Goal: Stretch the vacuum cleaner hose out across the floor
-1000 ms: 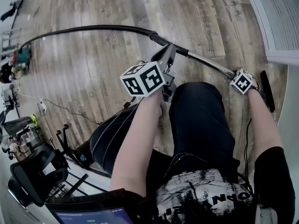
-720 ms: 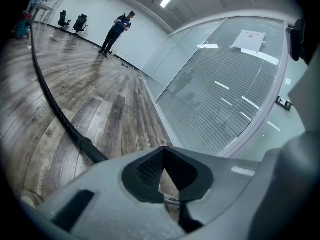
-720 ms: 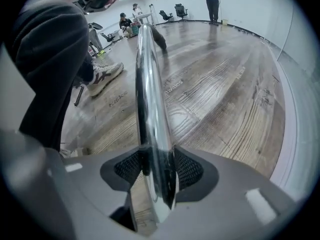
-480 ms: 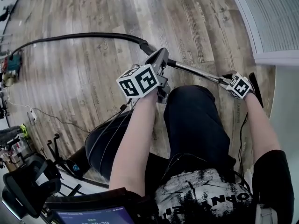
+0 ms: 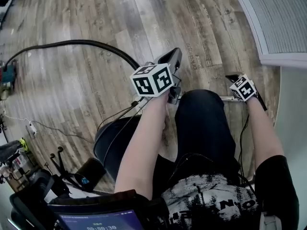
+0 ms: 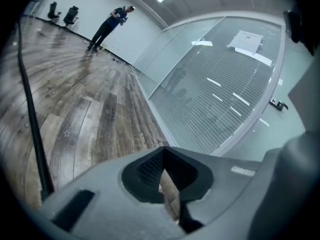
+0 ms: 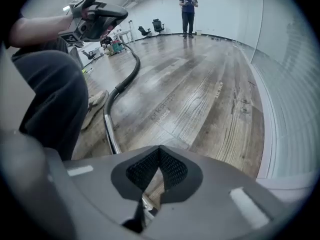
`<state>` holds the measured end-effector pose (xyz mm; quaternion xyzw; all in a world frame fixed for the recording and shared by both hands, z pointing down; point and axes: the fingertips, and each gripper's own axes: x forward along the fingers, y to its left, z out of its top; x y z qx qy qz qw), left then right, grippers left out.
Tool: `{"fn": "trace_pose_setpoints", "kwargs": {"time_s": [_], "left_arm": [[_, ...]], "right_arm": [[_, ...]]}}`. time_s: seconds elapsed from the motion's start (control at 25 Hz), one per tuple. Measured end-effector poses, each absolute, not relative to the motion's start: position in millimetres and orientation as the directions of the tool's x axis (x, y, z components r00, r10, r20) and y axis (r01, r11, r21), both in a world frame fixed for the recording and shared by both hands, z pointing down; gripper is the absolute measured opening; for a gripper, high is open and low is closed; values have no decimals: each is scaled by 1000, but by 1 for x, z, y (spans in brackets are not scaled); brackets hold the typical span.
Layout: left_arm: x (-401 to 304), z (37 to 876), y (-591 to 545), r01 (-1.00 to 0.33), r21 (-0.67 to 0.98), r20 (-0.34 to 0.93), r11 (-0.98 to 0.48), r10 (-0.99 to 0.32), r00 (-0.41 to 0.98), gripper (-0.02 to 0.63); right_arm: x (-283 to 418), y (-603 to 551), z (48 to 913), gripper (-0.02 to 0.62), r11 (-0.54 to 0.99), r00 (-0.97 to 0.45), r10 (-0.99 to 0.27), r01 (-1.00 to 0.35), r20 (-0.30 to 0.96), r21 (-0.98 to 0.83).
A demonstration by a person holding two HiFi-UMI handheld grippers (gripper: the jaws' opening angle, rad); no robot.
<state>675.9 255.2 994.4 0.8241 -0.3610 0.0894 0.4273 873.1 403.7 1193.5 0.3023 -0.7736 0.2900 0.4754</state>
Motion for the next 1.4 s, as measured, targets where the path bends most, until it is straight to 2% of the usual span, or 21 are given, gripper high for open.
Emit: {"fn": "trace_pose_setpoints", "kwargs": {"time_s": [0.24,0.44,0.64,0.8,1.0,1.16,1.4], "left_arm": [[643,909,253,-676,593,490,-437,-470,734,0],[600,791,260,-623,688,373,-372,-555,743,0],[579,674,274,-638,675,351,-370,-600,719,0],[608,586,302,-649,565,346,-509,-568,747,0],[654,492,324,-657,293,337,-694,-568,751,0],[680,424,357,-677,190,296,-711,-615,730,0],[685,365,399,-664,134,258,-735,-622,740,0]], "right_arm": [[831,391,1082,5,571,-377,-237,-799,895,-186],[794,381,947,5,605,-447,-273,-768,852,-210],[769,368,783,5,633,-533,-379,-746,756,-209],[772,372,667,5,643,-589,-467,-738,659,-205],[780,364,552,5,719,-706,-539,-670,459,-187],[800,385,474,6,734,-748,-590,-654,304,-182],[797,411,392,6,767,-792,-584,-610,176,-200]]}}
